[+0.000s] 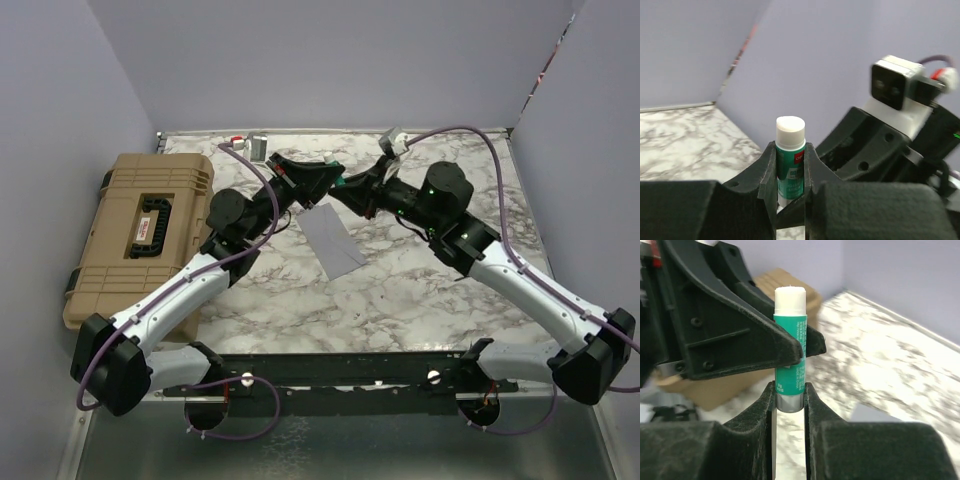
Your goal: Place the letter into the envelope and seal it
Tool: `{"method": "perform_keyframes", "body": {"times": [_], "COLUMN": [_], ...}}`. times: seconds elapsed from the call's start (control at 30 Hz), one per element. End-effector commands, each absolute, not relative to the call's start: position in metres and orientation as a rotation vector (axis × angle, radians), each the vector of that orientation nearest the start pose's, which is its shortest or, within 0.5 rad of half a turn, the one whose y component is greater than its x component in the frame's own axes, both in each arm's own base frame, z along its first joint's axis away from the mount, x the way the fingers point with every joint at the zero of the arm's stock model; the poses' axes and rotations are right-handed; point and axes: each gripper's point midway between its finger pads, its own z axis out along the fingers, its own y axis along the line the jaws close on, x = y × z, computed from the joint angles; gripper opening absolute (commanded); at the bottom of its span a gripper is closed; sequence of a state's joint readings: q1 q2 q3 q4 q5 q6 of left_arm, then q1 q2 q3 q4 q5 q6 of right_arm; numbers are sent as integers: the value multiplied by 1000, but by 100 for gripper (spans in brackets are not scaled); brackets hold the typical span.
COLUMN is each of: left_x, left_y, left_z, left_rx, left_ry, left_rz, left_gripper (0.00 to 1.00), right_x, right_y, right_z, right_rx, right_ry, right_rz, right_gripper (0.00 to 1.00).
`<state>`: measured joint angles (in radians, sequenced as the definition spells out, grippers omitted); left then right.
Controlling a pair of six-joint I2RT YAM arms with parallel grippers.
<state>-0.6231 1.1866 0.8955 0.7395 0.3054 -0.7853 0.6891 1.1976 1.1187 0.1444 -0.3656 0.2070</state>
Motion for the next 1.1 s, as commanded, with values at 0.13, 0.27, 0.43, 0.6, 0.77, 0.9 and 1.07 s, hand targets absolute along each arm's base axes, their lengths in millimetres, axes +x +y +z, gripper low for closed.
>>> {"method": "perform_keyframes", "body": {"times": [0.13,0.27,0.43,0.6,0.77,0.9,1.07], "left_x": [328,355,370,366,353,335,307], "left_y": [-289,-269,-256,-260,-265,-263,-266], "left_z": [391,383,376,365,363,375,374], "left_rx": [-49,-240,-322,-237,-26,194,428], "left_ry": [1448,1544,1599,1629,1589,1501,1429], "left_rz": [-1173,-1019,-899,-922,-1076,-1211,-1330], "left_gripper": [0,0,0,0,0,0,0], "right_x": [362,382,392,365,305,264,229], "right_y": [292,287,281,315,347,352,349], "right_z": [311,302,287,277,290,295,315], "right_rx": [-624,-517,-403,-520,-678,-684,-586], "right_ry": [1603,1618,1680,1756,1750,1733,1627], "right_rz": [54,-133,-247,74,532,803,1070], "right_gripper": [1,1,1,34,70,71,71]}}
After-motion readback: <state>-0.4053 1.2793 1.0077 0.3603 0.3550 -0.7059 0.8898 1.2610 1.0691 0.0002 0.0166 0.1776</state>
